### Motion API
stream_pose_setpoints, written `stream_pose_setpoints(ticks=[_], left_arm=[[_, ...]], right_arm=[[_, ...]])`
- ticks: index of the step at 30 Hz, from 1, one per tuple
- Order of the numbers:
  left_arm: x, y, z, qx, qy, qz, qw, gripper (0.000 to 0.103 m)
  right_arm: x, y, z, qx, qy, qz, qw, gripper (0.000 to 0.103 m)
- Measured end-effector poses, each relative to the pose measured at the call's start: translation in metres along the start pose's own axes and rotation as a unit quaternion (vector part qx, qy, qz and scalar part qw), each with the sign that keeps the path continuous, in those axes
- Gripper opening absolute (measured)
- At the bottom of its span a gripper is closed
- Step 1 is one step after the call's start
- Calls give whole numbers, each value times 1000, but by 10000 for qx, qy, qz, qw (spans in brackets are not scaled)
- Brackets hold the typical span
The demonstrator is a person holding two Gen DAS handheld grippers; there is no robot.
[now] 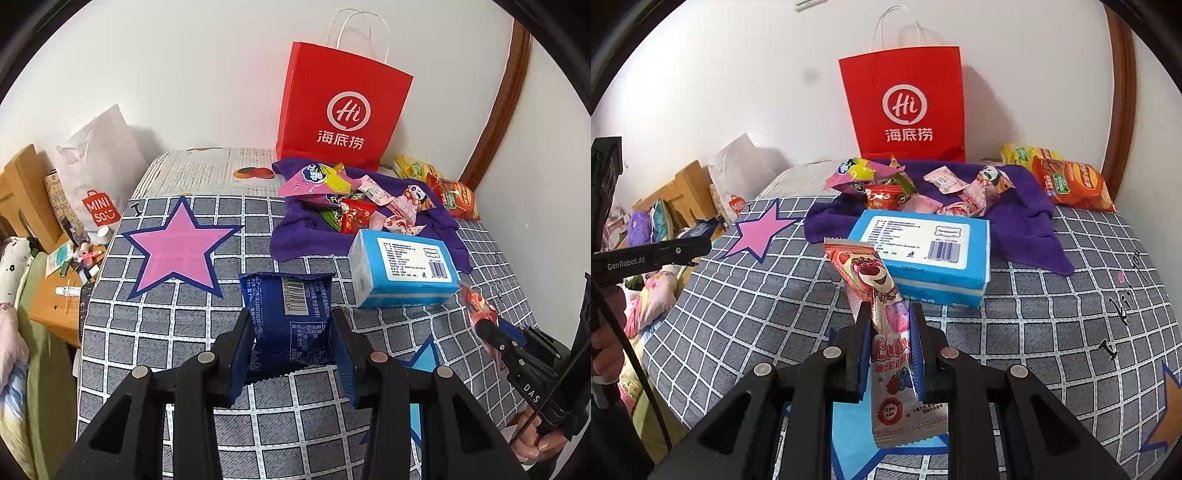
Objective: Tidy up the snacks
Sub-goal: 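Carry both held snacks up and over the purple towel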
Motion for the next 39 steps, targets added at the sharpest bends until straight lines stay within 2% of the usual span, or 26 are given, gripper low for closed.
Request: stream_pose_setpoints(ticks=[7, 23, 39], left_arm=[[-4, 1, 12, 124, 32, 4, 9999, 39], [4, 18, 20, 136, -21, -96, 9999, 39], [-2, 26, 31, 149, -173, -43, 9997, 39]], right_arm=[[-11, 1, 11, 77, 23, 116, 9999, 19], [-4, 24, 29, 76, 17, -53, 10000, 19], [-12, 38, 19, -116, -140, -90, 9998, 19]])
Point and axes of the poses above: each gripper's, at about its wrist camera, not at the fingertips, and z roughly the way its jaws point, x to its left, y to its top, the point moved 5 cm from there along z, roughly the way its jaws point, and after that the axes turned 12 degrees about -y, right-handed, at the moved point
